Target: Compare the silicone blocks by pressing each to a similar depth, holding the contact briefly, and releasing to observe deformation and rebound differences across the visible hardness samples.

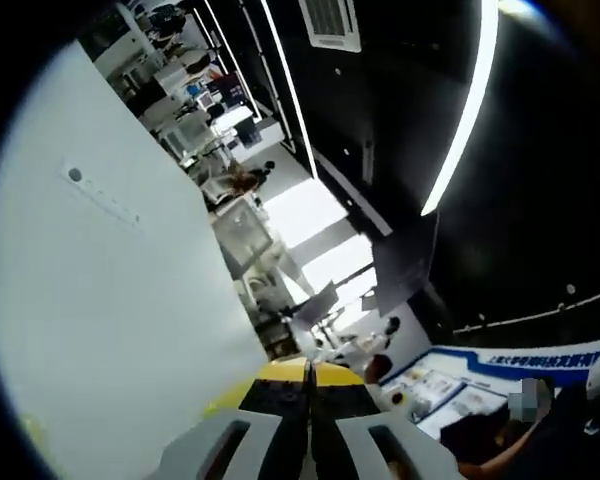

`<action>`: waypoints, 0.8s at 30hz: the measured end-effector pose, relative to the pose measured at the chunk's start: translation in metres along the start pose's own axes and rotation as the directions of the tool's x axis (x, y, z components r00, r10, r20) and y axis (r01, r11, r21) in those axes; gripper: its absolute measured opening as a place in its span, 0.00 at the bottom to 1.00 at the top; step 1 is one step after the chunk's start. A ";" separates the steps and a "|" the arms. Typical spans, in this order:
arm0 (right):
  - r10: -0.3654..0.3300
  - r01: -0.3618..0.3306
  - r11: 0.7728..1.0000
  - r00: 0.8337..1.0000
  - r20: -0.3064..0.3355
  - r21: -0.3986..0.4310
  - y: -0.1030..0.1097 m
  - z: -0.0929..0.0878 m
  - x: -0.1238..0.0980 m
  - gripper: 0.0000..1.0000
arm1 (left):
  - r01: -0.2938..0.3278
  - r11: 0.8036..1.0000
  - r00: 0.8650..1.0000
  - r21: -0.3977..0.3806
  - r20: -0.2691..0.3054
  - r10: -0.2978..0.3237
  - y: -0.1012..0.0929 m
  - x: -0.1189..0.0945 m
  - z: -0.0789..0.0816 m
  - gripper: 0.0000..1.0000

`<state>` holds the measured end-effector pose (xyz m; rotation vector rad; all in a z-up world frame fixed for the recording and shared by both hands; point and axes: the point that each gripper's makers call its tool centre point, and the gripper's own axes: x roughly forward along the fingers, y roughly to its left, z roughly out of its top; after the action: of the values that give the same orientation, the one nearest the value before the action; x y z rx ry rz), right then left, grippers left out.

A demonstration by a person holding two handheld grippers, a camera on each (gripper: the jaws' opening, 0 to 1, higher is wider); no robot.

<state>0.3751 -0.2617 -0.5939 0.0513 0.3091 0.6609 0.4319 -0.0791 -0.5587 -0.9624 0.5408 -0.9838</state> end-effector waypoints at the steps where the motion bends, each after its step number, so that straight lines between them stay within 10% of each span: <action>1: -0.001 0.001 1.000 1.000 -0.002 0.001 -0.001 -0.002 0.000 0.96 | -0.002 1.000 1.000 -0.007 0.000 0.002 0.003 0.000 -0.002 0.00; 24: -0.013 0.014 1.000 0.999 -0.046 0.023 0.001 -0.019 -0.003 0.96 | -0.112 0.969 0.993 -0.221 -0.066 0.100 0.073 -0.017 -0.071 0.00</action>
<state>0.3664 -0.2637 -0.6112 0.0566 0.3616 0.6453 0.4026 -0.0787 -0.6574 -1.0979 0.7534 -0.8669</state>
